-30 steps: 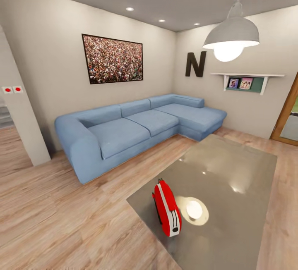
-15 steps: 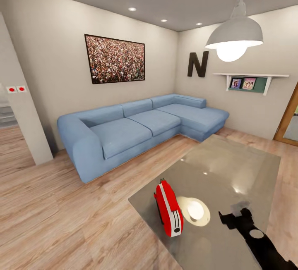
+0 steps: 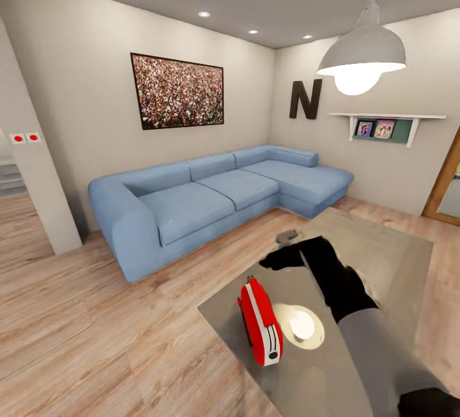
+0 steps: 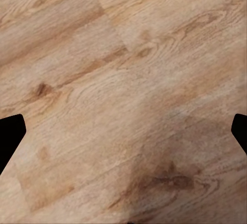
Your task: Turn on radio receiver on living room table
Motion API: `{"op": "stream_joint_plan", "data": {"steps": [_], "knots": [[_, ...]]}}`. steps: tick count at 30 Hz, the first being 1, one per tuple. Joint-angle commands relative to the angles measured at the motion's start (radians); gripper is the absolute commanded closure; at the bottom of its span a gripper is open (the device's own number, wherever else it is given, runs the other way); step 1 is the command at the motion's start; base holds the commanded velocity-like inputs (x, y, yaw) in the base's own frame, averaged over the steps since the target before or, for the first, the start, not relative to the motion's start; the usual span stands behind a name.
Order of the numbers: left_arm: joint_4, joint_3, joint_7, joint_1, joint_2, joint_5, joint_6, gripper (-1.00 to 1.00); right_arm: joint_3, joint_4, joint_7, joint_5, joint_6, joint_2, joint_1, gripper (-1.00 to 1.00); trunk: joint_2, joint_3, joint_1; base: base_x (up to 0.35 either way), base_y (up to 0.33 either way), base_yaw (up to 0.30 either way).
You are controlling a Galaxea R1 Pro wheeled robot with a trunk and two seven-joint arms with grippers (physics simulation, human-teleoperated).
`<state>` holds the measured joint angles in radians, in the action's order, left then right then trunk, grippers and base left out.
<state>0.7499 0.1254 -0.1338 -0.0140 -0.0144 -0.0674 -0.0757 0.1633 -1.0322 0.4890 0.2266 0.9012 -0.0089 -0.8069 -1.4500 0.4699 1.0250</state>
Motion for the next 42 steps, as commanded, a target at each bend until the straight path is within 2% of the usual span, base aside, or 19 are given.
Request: {"op": "stream_joint_plan", "data": {"steps": [1,3,5,7,10,13,15,19,21,22,23,30,37,42], "knots": [[0.000,0.000,0.000,0.000,0.000,0.000,0.003,-1.00,0.005,0.004,0.000,0.013,0.008,0.018,-0.008,-1.00,0.000,0.000,0.000,0.000,0.000,0.000],[0.000,-0.001,0.000,0.000,0.000,0.000,0.016,-1.00,0.018,0.034,-0.004,0.037,0.027,0.083,-0.027,-1.00,0.000,0.000,0.000,0.000,0.000,0.000],[0.000,-0.001,0.000,0.000,0.000,0.000,0.022,-1.00,0.023,0.065,-0.018,0.059,0.034,0.113,-0.033,-1.00,0.000,0.000,0.000,0.000,0.000,0.000],[0.000,-0.002,0.001,0.000,0.000,0.000,0.025,-1.00,0.025,0.083,-0.036,0.081,0.037,0.129,-0.036,-1.00,0.000,0.000,0.000,0.000,0.000,0.000],[0.000,-0.002,0.002,0.000,0.001,0.000,0.027,-1.00,0.021,0.095,-0.051,0.097,0.043,0.139,-0.039,-1.00,0.000,0.000,0.000,0.000,0.000,0.000],[0.000,-0.003,0.002,0.000,0.004,-0.001,0.031,-1.00,-0.041,0.107,-0.079,0.102,0.057,0.143,-0.040,-1.00,0.000,0.000,0.000,0.000,0.000,0.000],[0.000,-0.003,0.002,0.000,0.007,-0.002,0.031,-1.00,-0.121,0.109,-0.145,0.103,0.060,0.144,-0.040,-1.00,0.000,0.000,0.000,0.000,0.000,0.000],[0.001,-0.002,0.002,0.000,0.007,-0.002,0.031,-1.00,-0.234,0.110,-0.286,0.097,0.061,0.148,-0.040,-1.00,0.000,0.000,0.000,0.000,0.000,0.000],[0.001,-0.001,0.002,0.000,0.007,-0.002,0.031,-1.00,-0.261,0.111,-0.334,0.085,0.061,0.160,-0.040,-1.00,0.000,0.000,0.000,0.000,0.000,0.000],[0.001,-0.001,0.002,0.000,0.007,-0.002,0.031,-1.00,-0.266,0.112,-0.353,0.080,0.061,0.176,-0.040,-1.00,0.000,0.000,0.000,0.000,0.000,0.000],[0.000,-0.001,0.002,0.000,0.008,-0.002,0.031,-1.00,-0.267,0.113,-0.360,0.078,0.061,0.183,-0.040,-1.00,0.000,0.000,0.000,0.000,0.000,0.000],[0.001,-0.002,0.002,0.000,0.007,-0.002,0.031,-1.00,-0.268,0.124,-0.372,0.076,0.059,0.183,-0.040,-1.00,0.000,0.000,0.000,0.000,0.000,0.000],[0.000,0.001,0.002,0.000,0.001,-0.002,0.030,-1.00,-0.199,0.136,-0.374,0.076,0.058,0.183,-0.040,-1.00,0.000,0.000,0.000,0.000,0.000,0.000],[0.000,0.003,0.001,0.000,-0.001,0.000,0.028,-1.00,-0.185,0.136,-0.374,0.076,0.058,0.183,-0.040,-1.00,0.000,0.000,0.000,0.041,0.114,0.000]]}}
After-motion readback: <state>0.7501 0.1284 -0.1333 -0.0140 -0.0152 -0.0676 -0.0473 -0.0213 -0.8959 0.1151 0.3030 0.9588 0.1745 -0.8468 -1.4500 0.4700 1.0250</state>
